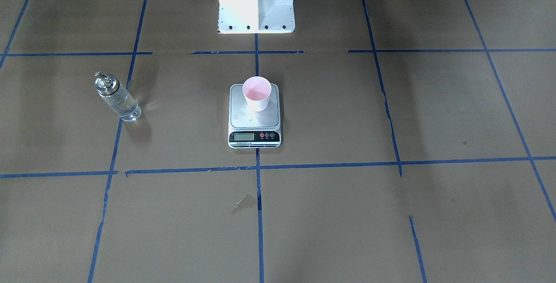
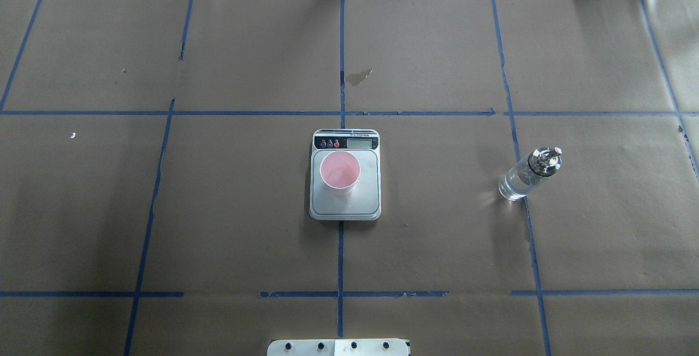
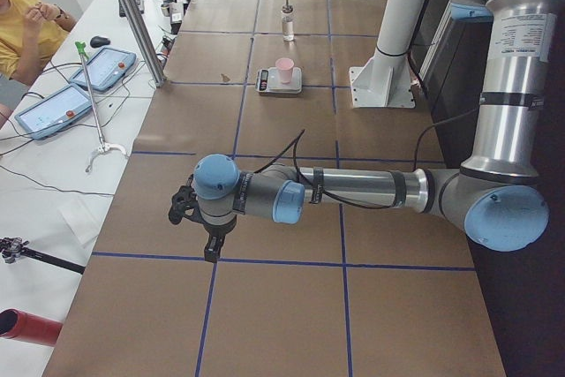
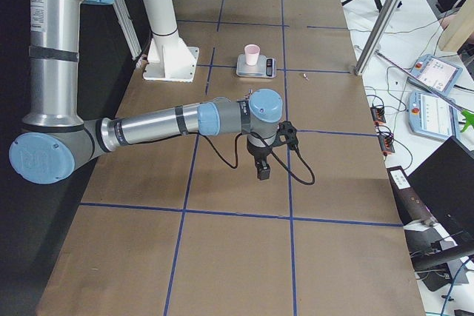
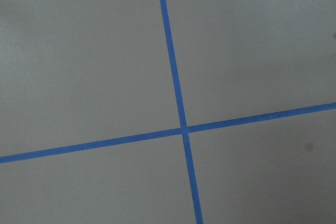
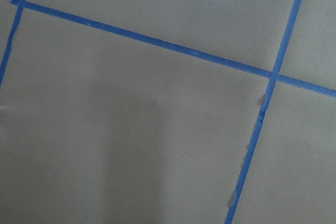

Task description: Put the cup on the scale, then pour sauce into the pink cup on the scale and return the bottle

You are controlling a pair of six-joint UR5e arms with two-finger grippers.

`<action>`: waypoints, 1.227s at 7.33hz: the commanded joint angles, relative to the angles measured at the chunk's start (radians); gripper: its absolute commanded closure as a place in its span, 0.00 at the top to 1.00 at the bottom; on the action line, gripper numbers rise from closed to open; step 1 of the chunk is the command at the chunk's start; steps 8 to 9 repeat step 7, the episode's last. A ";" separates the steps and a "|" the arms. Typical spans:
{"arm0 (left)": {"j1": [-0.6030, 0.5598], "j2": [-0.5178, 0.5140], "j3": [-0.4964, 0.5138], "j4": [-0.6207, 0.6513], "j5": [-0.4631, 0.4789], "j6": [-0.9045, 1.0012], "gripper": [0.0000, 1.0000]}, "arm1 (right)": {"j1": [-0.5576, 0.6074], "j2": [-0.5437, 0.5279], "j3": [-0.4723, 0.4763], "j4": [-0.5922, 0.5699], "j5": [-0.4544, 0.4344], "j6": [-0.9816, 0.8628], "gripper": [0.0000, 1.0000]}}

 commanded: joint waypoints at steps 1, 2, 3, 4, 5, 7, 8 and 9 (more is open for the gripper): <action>0.001 -0.001 -0.004 -0.001 0.000 0.000 1.00 | -0.005 0.000 -0.006 -0.002 0.010 0.001 1.00; 0.001 -0.001 0.004 -0.001 0.000 0.000 1.00 | -0.004 -0.011 -0.004 0.000 0.012 -0.004 1.00; 0.001 -0.003 0.004 -0.001 0.000 0.000 1.00 | -0.004 -0.041 -0.010 0.000 0.006 -0.004 1.00; 0.001 -0.004 0.004 -0.001 0.000 0.000 1.00 | 0.001 -0.050 -0.029 -0.002 0.006 0.001 1.00; 0.001 -0.006 0.007 -0.003 -0.003 -0.002 1.00 | 0.025 -0.067 -0.032 0.000 0.004 -0.001 1.00; 0.001 -0.014 -0.005 -0.002 -0.002 -0.005 1.00 | 0.039 -0.057 -0.050 0.000 -0.003 -0.002 1.00; 0.001 -0.014 -0.005 -0.002 -0.002 -0.005 1.00 | 0.039 -0.057 -0.050 0.000 -0.003 -0.002 1.00; 0.001 -0.014 -0.005 -0.002 -0.002 -0.005 1.00 | 0.039 -0.057 -0.050 0.000 -0.003 -0.002 1.00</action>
